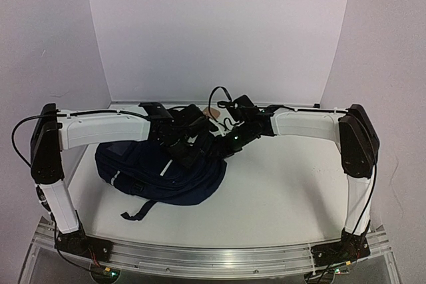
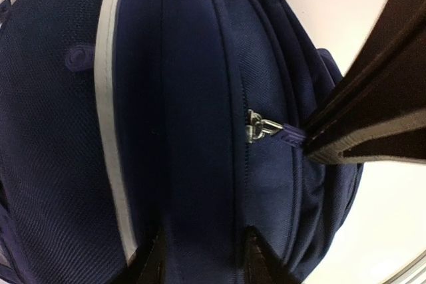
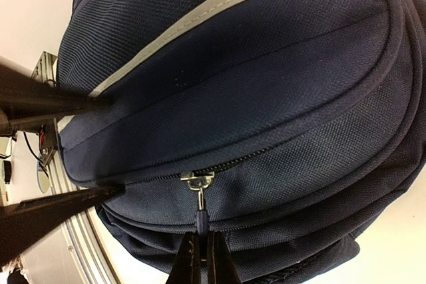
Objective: Pack the student bag
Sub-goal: Zip the student bag at the center of the board.
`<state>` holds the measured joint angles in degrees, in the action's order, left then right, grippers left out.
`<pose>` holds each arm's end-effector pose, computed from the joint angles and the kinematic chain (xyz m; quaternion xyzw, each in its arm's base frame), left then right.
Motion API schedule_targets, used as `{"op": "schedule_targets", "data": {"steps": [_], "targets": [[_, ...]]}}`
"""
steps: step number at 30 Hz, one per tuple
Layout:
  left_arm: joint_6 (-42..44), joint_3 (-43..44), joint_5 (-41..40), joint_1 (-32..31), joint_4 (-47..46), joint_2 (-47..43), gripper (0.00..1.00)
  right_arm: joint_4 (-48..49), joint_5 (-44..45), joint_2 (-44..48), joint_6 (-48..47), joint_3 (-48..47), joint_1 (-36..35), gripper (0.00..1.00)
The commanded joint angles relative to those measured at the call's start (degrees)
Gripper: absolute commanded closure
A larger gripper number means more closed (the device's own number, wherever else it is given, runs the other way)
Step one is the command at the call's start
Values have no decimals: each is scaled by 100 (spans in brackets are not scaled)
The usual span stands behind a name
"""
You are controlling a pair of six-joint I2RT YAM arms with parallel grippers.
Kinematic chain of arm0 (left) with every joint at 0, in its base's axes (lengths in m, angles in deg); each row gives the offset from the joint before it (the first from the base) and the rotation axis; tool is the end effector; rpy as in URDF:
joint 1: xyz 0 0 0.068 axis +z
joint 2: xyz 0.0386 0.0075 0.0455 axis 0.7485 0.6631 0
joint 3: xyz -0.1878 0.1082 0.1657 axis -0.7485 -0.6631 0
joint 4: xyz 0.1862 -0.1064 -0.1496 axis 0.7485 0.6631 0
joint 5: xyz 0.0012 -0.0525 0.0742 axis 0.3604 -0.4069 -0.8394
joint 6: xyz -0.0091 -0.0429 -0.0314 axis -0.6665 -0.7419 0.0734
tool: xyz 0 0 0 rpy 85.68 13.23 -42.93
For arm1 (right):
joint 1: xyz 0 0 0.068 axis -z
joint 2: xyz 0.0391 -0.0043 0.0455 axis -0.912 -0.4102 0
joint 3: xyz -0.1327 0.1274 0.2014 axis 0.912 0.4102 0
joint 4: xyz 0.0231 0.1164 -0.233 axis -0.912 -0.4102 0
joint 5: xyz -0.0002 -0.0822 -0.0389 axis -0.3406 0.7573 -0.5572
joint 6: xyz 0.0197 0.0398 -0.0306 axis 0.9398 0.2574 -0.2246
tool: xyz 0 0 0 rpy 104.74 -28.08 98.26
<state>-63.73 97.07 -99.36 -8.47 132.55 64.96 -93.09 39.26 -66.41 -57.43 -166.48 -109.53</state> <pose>0.2139 -0.3094 0.2513 0.2822 0.9284 -0.0050 0.2418 0.3110 0.3260 0.2179 -0.3862 0.8127 0.3965 0.1820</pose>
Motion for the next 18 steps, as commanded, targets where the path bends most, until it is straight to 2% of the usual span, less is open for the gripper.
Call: {"op": "schedule_targets", "data": {"steps": [1,4,6,18], "targets": [[-9,40,-131,-55,453,137,77,1,-63,30,45,-291,78,100],[35,-46,-112,-55,469,30,94,1,-45,43,44,-264,88,100],[110,-113,-3,-55,479,-54,99,0,30,55,31,-244,97,100],[361,-1057,751,-116,654,-1065,100,-45,1229,-49,-460,-561,649,100]]}}
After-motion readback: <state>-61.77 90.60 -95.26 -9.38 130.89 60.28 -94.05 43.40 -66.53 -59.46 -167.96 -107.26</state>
